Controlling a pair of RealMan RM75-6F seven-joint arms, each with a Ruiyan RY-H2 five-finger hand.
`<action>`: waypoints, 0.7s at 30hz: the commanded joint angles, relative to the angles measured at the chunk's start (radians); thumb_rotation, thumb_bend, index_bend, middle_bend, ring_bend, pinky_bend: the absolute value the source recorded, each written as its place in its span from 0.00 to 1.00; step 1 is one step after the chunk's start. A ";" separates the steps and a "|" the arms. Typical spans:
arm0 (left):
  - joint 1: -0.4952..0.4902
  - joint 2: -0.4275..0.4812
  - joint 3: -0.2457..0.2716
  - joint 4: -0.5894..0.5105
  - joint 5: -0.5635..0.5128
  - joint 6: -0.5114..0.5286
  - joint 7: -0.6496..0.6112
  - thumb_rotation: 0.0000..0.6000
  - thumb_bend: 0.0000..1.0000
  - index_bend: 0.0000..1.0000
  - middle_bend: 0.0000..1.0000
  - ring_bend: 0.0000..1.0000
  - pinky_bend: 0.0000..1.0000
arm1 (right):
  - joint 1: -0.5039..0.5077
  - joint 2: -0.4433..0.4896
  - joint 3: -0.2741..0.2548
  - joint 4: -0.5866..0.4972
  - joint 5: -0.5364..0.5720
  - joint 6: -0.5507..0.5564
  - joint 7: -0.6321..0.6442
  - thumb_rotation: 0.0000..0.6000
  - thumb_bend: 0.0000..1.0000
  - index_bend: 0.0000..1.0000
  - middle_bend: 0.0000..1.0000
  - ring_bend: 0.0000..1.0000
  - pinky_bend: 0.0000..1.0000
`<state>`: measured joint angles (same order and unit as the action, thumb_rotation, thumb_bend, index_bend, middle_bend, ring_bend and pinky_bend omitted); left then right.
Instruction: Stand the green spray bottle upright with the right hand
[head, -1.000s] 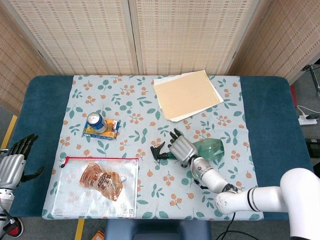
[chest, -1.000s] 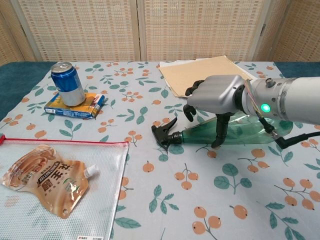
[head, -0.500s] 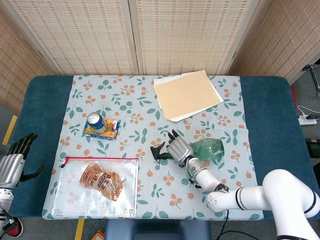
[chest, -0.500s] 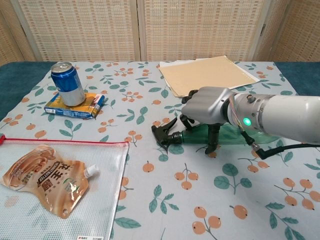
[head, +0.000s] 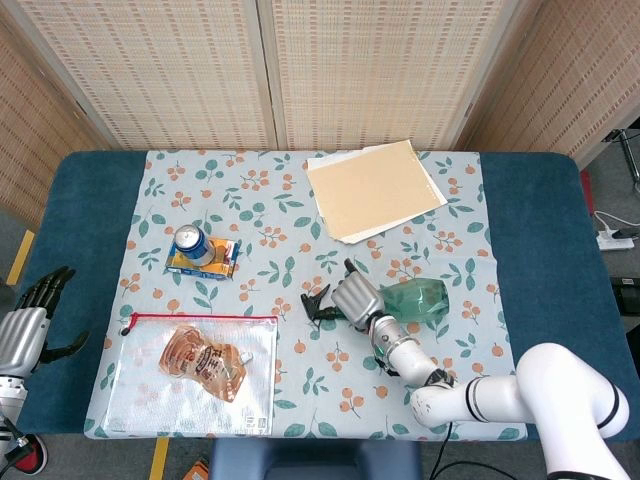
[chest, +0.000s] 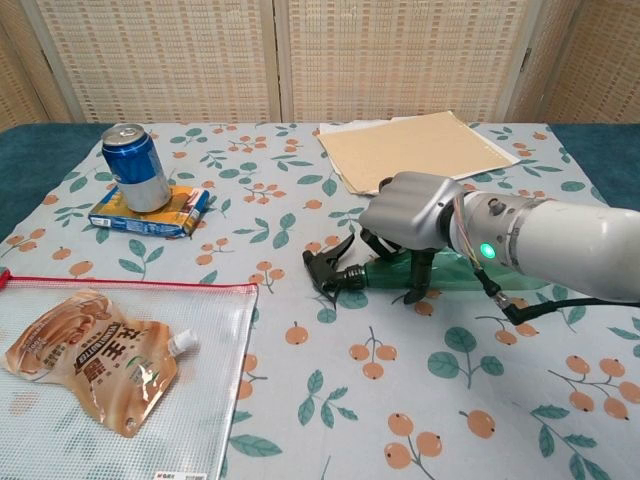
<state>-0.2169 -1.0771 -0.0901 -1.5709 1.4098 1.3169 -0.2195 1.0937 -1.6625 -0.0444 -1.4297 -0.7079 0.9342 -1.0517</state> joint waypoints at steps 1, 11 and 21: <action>0.000 0.000 0.000 0.000 0.000 0.000 0.001 1.00 0.26 0.00 0.00 0.00 0.11 | -0.007 -0.004 0.001 0.006 -0.019 0.007 0.012 1.00 0.00 0.54 0.45 0.51 0.14; 0.000 0.001 0.000 -0.002 -0.002 -0.001 -0.002 1.00 0.26 0.00 0.00 0.00 0.12 | -0.033 -0.011 0.007 0.027 -0.091 0.017 0.052 1.00 0.05 0.69 0.55 0.58 0.19; -0.001 0.001 0.000 -0.002 -0.007 -0.006 -0.005 1.00 0.26 0.00 0.00 0.00 0.12 | -0.048 0.010 0.030 0.011 -0.145 0.024 0.085 1.00 0.08 0.73 0.58 0.63 0.23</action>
<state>-0.2177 -1.0757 -0.0904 -1.5726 1.4028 1.3107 -0.2245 1.0472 -1.6553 -0.0162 -1.4163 -0.8499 0.9567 -0.9687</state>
